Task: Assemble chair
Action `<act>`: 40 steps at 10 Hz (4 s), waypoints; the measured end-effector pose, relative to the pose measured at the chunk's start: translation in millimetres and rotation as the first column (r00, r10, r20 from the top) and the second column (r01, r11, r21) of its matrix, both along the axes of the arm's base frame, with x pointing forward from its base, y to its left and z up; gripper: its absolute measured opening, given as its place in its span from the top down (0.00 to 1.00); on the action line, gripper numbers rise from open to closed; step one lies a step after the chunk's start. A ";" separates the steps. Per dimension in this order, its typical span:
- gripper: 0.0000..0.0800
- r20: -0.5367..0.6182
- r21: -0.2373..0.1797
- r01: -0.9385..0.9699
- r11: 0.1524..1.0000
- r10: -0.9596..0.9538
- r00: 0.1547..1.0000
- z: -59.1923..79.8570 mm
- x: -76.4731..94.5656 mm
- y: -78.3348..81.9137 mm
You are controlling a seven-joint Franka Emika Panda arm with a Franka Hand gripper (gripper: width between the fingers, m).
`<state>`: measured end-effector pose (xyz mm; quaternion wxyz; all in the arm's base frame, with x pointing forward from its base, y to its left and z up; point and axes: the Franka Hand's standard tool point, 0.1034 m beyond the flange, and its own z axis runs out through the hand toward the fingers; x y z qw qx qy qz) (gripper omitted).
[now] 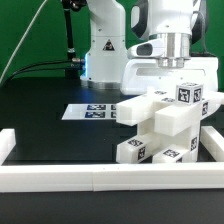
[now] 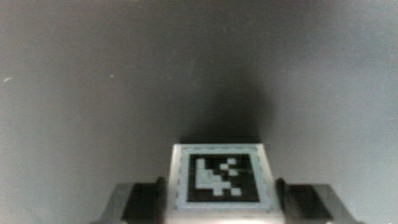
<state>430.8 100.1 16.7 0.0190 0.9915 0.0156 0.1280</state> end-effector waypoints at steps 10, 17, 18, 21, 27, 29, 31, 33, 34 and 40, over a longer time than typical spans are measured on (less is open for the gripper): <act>0.64 -0.005 0.019 -0.042 0.999 0.042 0.999 37.9 -31.0 -8.3; 0.64 -0.035 0.038 -0.091 0.995 0.093 0.995 106.6 29.7 -39.7; 0.64 -0.047 0.038 -0.094 0.995 0.096 0.994 104.1 25.7 -39.1; 0.64 -0.045 0.037 -0.098 0.994 0.100 0.994 105.9 28.2 -39.9; 0.64 0.002 0.027 -0.159 0.987 0.159 0.987 145.4 68.2 -60.5; 0.64 0.000 0.026 -0.159 0.987 0.159 0.987 144.3 68.7 -60.8; 0.64 0.001 -0.012 -0.194 0.981 0.194 0.981 139.3 91.0 -60.8; 0.64 0.001 -0.015 -0.183 0.983 0.183 0.983 130.4 110.2 -63.2; 0.64 0.000 -0.015 -0.184 0.983 0.184 0.983 130.1 109.6 -63.2; 0.64 -0.001 -0.023 -0.183 0.983 0.183 0.983 123.5 108.5 -65.3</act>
Offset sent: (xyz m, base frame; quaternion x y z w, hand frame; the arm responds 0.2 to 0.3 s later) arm 0.0000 0.0000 0.0000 0.0000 0.0000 0.0000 1.0000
